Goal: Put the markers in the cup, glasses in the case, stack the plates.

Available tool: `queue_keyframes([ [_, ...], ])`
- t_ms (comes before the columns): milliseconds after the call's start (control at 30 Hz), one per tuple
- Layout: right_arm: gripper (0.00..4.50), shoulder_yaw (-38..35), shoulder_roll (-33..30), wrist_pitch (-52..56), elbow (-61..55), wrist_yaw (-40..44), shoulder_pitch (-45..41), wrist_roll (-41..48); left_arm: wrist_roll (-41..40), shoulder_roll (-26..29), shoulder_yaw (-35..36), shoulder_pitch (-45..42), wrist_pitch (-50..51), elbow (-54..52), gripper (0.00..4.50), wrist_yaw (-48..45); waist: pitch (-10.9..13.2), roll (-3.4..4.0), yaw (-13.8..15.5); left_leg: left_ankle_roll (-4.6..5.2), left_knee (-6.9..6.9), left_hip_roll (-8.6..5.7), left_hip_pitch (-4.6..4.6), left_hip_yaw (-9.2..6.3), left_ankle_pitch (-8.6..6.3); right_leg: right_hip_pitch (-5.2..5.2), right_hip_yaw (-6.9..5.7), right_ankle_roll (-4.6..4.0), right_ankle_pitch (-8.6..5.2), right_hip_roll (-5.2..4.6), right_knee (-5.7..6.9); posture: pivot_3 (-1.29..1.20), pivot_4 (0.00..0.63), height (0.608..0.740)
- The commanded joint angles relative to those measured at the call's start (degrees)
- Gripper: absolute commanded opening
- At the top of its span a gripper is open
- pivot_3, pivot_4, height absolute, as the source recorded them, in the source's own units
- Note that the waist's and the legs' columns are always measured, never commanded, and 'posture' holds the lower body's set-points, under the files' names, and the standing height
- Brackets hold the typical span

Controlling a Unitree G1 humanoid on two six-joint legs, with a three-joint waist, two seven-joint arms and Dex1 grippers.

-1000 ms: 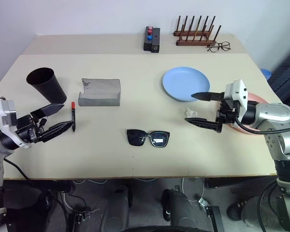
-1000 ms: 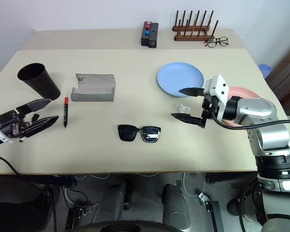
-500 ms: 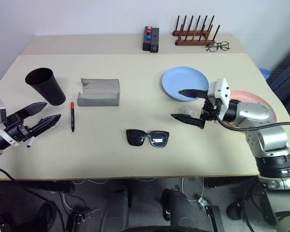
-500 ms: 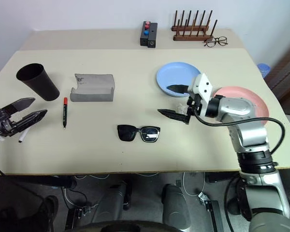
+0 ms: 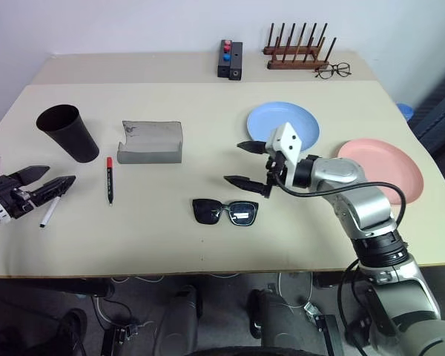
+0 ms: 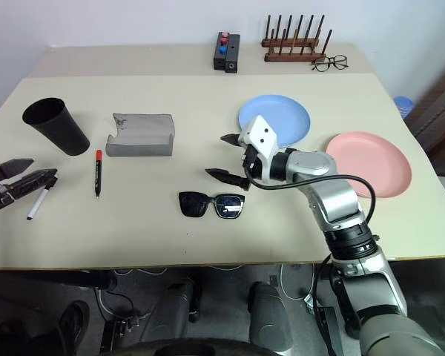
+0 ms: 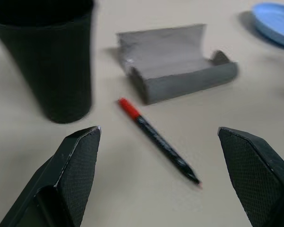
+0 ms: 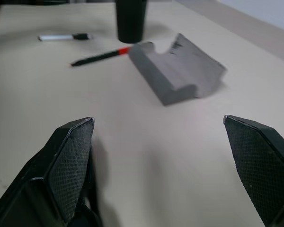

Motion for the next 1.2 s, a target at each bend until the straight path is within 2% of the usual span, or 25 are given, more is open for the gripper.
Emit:
queue_keyframes([
  [33,4.5,-0.76,-0.73,1.72,-3.26,0.33,-0.66,0.81,3.98,2.27,-0.53,-1.2,-4.37,6.24,4.11,-0.5,0.0,0.0,-0.1,0.0,0.0,0.0,0.0,0.02,0.0,0.0,0.0,0.0,0.0,0.0,-0.01,0.0,0.15,0.74],
  [200,4.5,-1.16,-1.0,3.0,-5.57,0.29,0.33,1.46,7.72,5.01,-3.97,-3.16,-3.32,13.73,4.11,-1.08,-0.01,-0.01,-0.27,-0.01,-0.07,0.02,0.0,0.05,0.0,-0.04,-0.01,0.0,0.0,0.0,-0.01,0.0,0.15,0.74],
  [400,4.5,-1.36,-0.92,3.36,-5.97,0.19,0.23,1.47,11.62,7.56,-11.85,-8.5,4.48,16.64,4.11,-2.18,-0.03,-0.08,-0.42,-0.03,-0.08,0.04,-0.01,0.1,0.0,-0.03,-0.02,0.0,0.0,-0.02,-0.02,0.0,0.15,0.74],
  [633,4.5,-1.77,-1.61,4.16,-6.6,-0.15,1.01,1.64,14.67,10.7,-17.91,-12.11,11.24,18.43,4.11,-4.08,-0.03,-0.08,-0.87,-0.01,-0.2,0.07,0.0,0.14,0.01,-0.12,-0.02,0.02,0.01,0.0,0.03,0.0,0.15,0.74],
  [933,4.5,-2.03,-1.88,4.77,-7.65,-0.83,2.04,1.78,20.93,10.44,-25.11,-22.32,11.24,25.87,4.11,-4.3,-0.03,-0.15,-0.74,-0.01,-0.17,0.06,0.0,0.14,0.03,-0.1,-0.02,0.05,0.02,0.02,0.06,0.0,0.15,0.74],
  [1200,4.5,-2.21,-2.3,5.07,-8.35,-1.34,2.66,2.08,24.7,7.49,-28.72,-31.81,8.88,34.19,4.11,-4.13,-0.04,-0.22,-0.7,-0.01,-0.15,0.06,-0.01,0.15,0.04,-0.09,-0.02,0.22,0.12,0.03,0.07,0.0,0.15,0.74],
])
